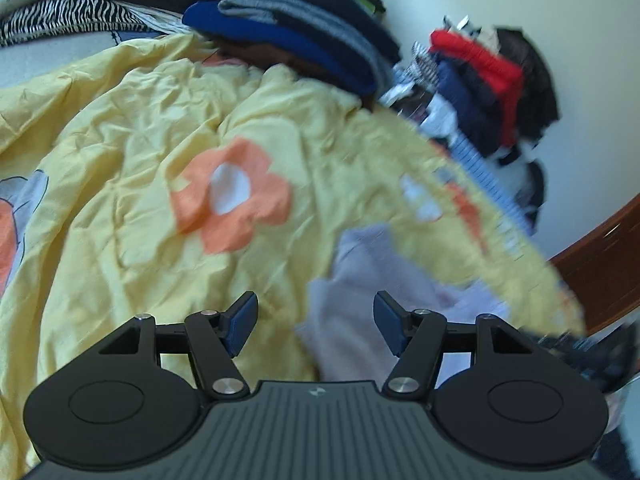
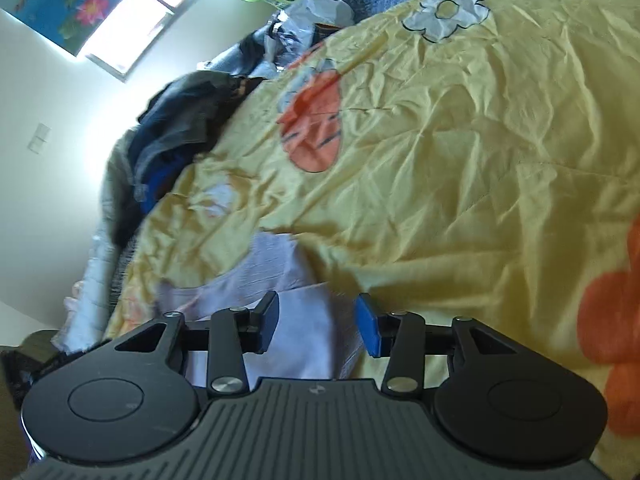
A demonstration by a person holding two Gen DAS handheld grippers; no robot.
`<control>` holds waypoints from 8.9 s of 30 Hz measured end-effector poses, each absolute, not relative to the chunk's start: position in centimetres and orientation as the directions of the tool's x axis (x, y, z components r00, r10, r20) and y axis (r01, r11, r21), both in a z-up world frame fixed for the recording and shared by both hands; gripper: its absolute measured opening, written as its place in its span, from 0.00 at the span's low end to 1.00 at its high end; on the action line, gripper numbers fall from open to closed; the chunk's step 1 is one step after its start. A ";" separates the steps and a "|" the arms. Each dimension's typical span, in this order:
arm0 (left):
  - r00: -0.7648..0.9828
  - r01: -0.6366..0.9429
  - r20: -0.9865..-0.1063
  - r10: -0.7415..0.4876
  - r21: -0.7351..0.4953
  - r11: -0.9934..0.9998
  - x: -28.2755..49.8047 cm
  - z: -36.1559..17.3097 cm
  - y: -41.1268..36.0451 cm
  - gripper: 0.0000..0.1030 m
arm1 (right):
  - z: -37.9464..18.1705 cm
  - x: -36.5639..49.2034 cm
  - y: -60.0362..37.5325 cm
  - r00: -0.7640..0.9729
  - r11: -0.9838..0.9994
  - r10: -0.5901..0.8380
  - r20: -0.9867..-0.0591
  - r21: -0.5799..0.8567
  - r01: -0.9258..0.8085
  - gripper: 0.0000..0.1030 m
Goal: Fold small clothes
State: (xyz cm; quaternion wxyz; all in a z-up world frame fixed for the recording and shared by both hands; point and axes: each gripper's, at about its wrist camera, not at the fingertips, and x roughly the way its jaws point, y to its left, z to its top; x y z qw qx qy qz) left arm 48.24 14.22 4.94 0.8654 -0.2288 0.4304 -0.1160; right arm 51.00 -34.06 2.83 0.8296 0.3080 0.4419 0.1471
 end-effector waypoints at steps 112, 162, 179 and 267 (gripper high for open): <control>0.450 -0.126 -0.629 -0.634 -0.748 0.652 18.9 0.0 11.8 0.10 | -2.1 17.5 -37.0 0.457 0.493 0.722 -0.520 0.850 0.188 0.17; 0.790 0.106 -0.608 -0.081 0.004 0.994 20.2 1.4 -1.5 0.75 | 3.6 19.2 -29.3 0.637 0.864 0.445 -0.629 0.490 -0.119 0.62; 0.773 -0.056 -0.564 -0.291 -0.518 0.854 15.7 4.2 7.7 0.78 | 5.6 14.8 -28.5 0.688 0.855 0.442 -0.576 0.503 -0.128 0.75; 0.560 0.550 -0.669 -0.488 -0.140 0.823 12.0 4.2 -13.6 0.10 | 7.3 34.2 -26.2 0.381 0.569 0.787 -0.486 0.810 -0.142 0.81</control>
